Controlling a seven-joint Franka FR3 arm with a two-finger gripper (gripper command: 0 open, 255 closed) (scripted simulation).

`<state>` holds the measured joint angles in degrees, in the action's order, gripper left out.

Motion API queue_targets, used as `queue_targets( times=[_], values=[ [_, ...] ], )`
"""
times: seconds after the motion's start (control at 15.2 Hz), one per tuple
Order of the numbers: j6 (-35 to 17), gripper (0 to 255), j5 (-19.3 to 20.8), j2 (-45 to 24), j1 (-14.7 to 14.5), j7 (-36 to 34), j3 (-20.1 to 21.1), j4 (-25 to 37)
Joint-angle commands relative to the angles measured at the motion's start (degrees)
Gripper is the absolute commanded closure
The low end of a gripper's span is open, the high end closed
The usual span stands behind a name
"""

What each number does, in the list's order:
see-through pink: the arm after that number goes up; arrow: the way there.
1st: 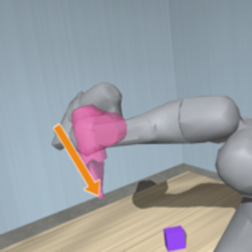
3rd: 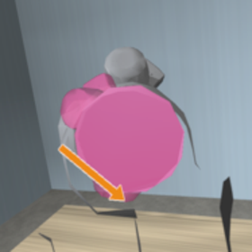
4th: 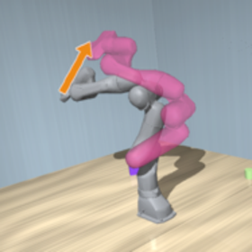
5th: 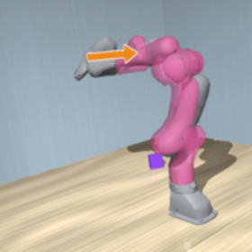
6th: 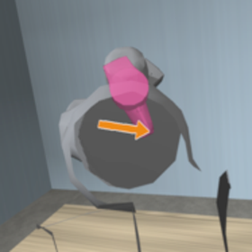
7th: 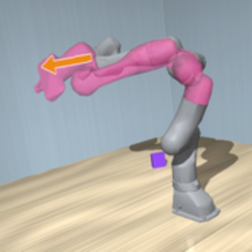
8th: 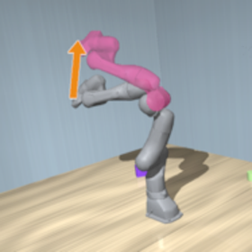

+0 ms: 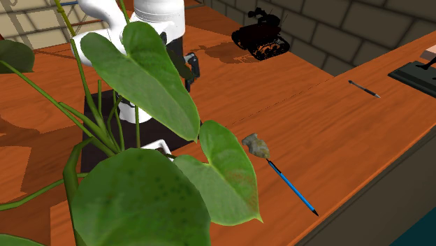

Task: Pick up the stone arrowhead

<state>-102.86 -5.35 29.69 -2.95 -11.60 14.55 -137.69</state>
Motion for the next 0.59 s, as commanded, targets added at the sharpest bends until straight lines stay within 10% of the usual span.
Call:
queue_targets(
  times=[0.0, 0.53],
  values=[
    [-2.8, 0, -0.74, -3.34, -0.14, -2.78, 1.75, 0.95],
    [-12.75, 0, -0.3, -18.51, -0.61, -14.6, 8.49, 7.38]
  ],
)
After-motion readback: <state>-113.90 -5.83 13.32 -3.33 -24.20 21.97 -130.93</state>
